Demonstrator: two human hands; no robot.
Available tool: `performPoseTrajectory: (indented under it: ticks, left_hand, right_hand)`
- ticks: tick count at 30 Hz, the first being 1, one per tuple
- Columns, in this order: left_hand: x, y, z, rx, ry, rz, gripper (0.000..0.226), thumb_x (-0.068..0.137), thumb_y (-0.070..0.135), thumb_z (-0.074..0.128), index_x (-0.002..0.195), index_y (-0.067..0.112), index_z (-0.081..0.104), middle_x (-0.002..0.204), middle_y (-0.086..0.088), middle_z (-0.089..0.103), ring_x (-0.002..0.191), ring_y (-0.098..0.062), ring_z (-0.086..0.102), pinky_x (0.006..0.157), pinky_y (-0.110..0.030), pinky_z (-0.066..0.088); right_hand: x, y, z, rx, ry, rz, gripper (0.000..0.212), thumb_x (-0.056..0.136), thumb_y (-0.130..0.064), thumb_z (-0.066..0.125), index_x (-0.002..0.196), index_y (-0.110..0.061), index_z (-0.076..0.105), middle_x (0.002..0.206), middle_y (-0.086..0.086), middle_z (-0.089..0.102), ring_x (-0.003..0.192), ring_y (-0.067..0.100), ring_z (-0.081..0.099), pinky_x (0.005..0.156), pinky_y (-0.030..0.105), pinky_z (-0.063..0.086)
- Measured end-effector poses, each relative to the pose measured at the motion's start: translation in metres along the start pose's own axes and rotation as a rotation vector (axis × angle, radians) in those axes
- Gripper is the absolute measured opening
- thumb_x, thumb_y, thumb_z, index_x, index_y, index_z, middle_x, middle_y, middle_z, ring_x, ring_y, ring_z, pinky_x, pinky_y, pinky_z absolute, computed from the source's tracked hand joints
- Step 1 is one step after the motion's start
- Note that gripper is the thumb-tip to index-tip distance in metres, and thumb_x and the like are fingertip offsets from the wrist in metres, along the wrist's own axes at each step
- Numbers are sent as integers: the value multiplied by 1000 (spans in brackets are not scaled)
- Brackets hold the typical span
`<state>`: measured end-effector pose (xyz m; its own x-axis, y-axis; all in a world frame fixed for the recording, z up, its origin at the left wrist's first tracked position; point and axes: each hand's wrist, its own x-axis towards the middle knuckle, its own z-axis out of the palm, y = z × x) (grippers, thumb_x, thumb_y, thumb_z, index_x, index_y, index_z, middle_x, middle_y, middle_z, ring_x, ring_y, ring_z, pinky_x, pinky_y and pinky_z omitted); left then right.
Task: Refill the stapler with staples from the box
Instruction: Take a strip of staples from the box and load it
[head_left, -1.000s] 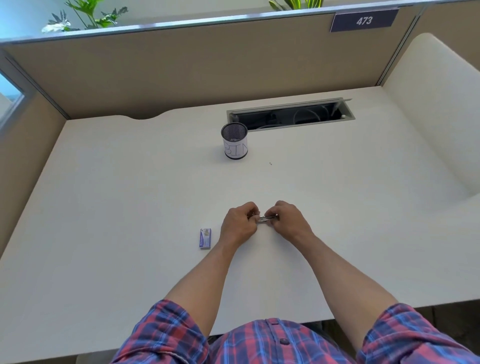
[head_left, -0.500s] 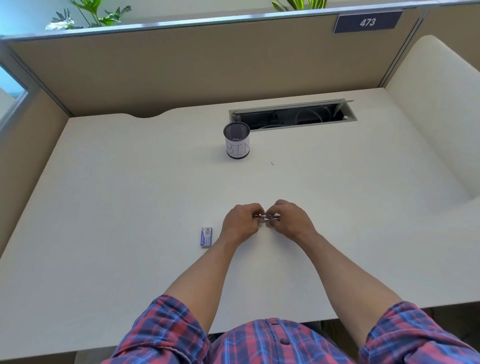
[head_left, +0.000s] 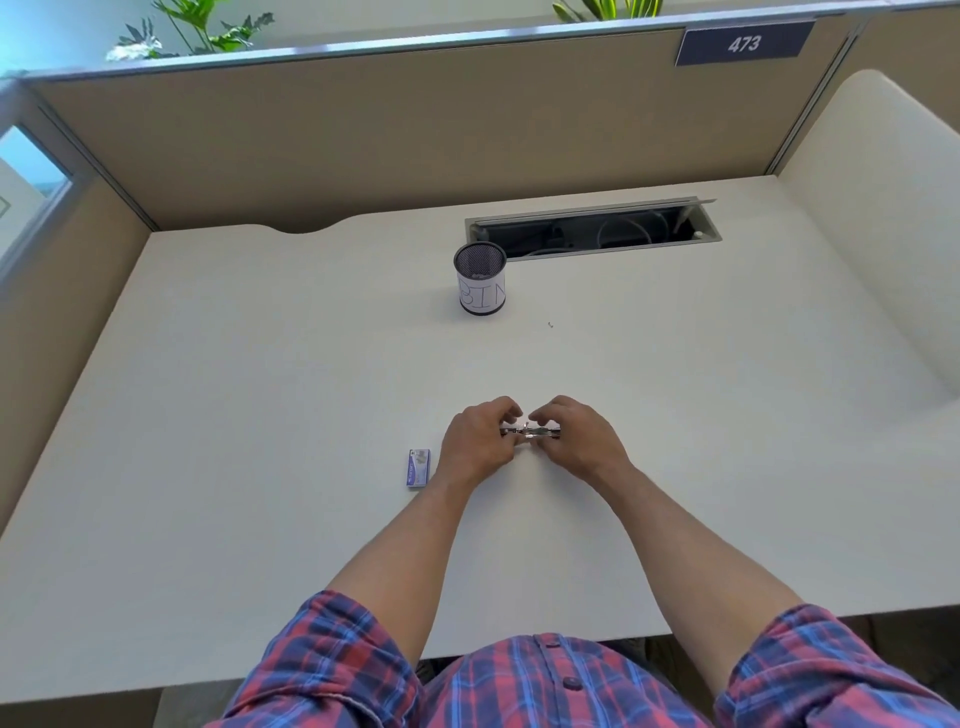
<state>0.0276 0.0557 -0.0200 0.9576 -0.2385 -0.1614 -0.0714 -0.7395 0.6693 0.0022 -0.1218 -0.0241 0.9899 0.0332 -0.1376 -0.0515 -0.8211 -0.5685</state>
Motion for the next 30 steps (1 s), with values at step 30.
performPoseTrajectory:
  ticks: [30]
  left_hand:
    - [-33, -40, -51, 404, -6, -310, 24, 91, 21, 58, 112, 9, 58, 113, -10, 58, 99, -32, 63, 69, -34, 45]
  right_hand:
    - [-12, -44, 37, 67, -49, -273, 15, 95, -23, 69, 85, -15, 76, 79, -4, 75, 68, 15, 62, 82, 29, 45]
